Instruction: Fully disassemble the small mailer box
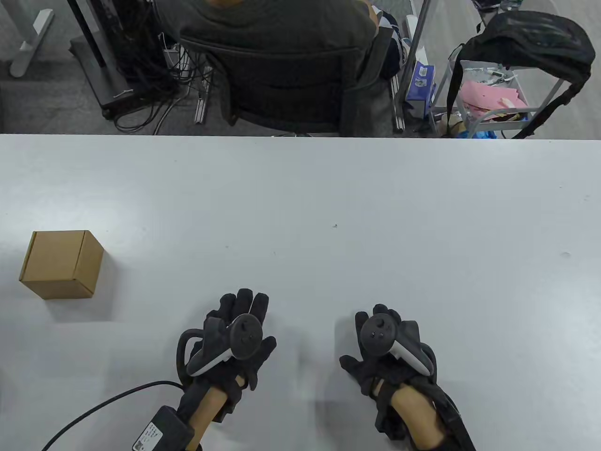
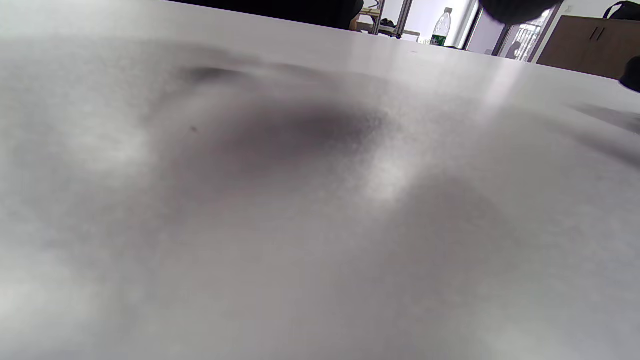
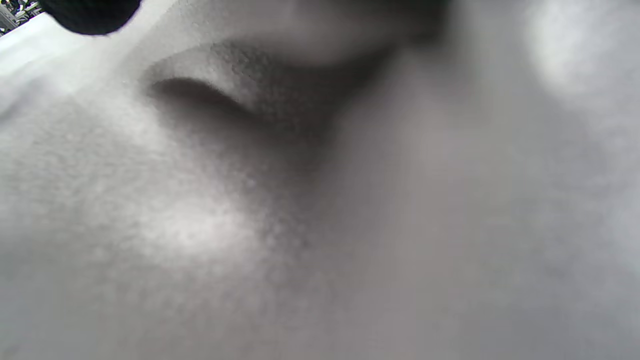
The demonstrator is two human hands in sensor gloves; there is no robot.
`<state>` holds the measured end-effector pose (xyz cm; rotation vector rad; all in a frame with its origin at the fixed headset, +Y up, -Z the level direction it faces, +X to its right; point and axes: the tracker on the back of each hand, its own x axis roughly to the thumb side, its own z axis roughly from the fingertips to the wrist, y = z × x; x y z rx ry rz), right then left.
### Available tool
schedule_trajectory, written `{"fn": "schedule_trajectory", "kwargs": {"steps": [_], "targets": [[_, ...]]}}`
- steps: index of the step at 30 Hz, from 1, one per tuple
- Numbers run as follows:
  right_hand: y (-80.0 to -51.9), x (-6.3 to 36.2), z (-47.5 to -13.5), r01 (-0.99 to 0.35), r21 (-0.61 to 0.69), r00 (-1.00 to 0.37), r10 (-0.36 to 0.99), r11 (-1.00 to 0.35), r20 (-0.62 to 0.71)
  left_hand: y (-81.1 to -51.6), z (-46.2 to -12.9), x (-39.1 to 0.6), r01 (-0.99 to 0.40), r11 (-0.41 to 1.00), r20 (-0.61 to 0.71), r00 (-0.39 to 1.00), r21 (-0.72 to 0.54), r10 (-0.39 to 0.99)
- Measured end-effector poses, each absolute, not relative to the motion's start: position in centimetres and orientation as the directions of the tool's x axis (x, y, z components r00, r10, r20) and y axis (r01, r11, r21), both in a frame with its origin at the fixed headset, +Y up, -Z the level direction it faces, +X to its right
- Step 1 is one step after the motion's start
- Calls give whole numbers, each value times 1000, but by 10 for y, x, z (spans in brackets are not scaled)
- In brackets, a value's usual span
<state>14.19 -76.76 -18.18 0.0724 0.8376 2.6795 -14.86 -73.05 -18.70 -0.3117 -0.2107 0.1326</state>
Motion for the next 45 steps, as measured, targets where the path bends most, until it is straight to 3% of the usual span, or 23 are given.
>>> {"fn": "schedule_trajectory", "kwargs": {"steps": [29,39,45], "targets": [[-764,147,-181,-314,531,-941,331,-787,-65,-736,-188,-146,-83,924,179,971,-373,159],[-763,145,-181,-314,535,-941,333,-784,-64,-729,-194,-166,-56,953,153,983,-297,106],[-763,145,-180,-320,536,-939,338,-781,-69,-715,-190,-168,-117,953,165,972,-280,168]]}}
